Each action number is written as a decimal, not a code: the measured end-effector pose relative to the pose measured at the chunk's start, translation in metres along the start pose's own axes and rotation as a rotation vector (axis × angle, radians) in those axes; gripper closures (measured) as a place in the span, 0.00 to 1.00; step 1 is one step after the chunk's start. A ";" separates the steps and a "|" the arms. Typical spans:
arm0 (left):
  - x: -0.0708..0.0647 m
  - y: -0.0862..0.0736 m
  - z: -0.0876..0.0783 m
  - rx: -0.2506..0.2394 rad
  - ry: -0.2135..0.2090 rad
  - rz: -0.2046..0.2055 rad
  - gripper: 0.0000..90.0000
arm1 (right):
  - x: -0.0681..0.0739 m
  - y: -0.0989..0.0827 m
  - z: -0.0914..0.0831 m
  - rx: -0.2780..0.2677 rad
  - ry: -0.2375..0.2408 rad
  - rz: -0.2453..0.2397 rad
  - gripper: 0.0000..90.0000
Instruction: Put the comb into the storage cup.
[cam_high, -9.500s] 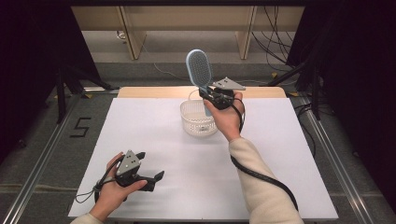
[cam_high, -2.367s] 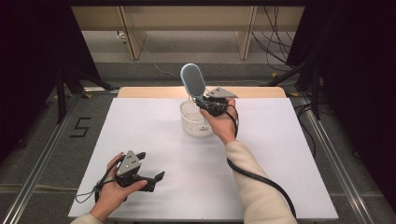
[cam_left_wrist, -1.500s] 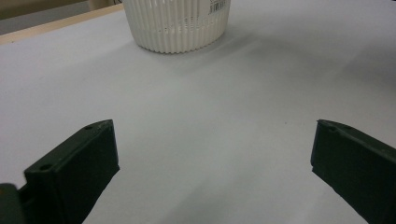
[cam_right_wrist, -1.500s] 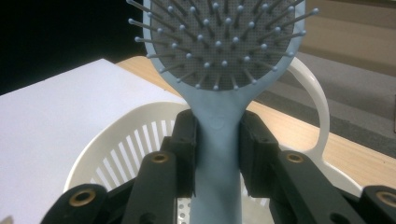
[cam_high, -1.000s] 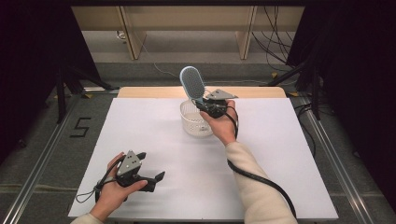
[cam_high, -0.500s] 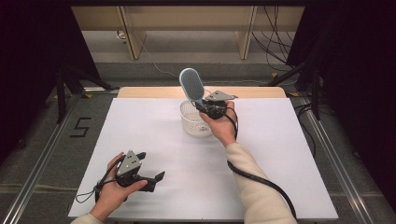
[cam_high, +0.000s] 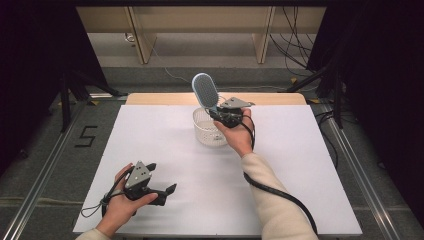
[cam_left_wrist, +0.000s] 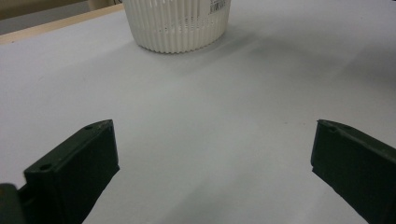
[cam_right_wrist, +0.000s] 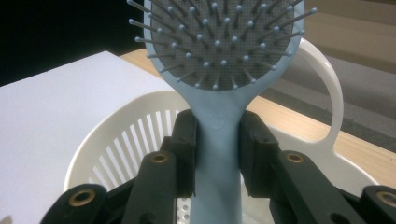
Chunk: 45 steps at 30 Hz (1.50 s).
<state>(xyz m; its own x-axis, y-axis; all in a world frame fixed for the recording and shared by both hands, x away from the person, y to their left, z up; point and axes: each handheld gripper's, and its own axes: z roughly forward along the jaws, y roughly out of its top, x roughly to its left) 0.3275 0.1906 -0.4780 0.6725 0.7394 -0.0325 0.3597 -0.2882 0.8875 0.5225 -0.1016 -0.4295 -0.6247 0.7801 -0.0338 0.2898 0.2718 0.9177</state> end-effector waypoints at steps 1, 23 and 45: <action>0.000 0.000 0.000 -0.001 0.000 -0.001 0.00 | 0.000 0.000 0.000 0.001 0.001 -0.001 0.78; -0.001 0.000 0.000 0.006 -0.001 0.002 0.00 | 0.002 0.012 -0.017 0.055 0.076 -0.021 0.30; -0.001 0.000 0.001 0.008 0.000 0.004 0.00 | -0.001 0.009 -0.035 0.076 0.101 -0.044 0.21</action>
<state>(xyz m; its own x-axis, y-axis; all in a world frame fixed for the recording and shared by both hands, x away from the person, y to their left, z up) 0.3274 0.1898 -0.4785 0.6737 0.7385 -0.0293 0.3622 -0.2954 0.8841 0.5005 -0.1196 -0.4072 -0.7068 0.7068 -0.0294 0.3124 0.3491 0.8835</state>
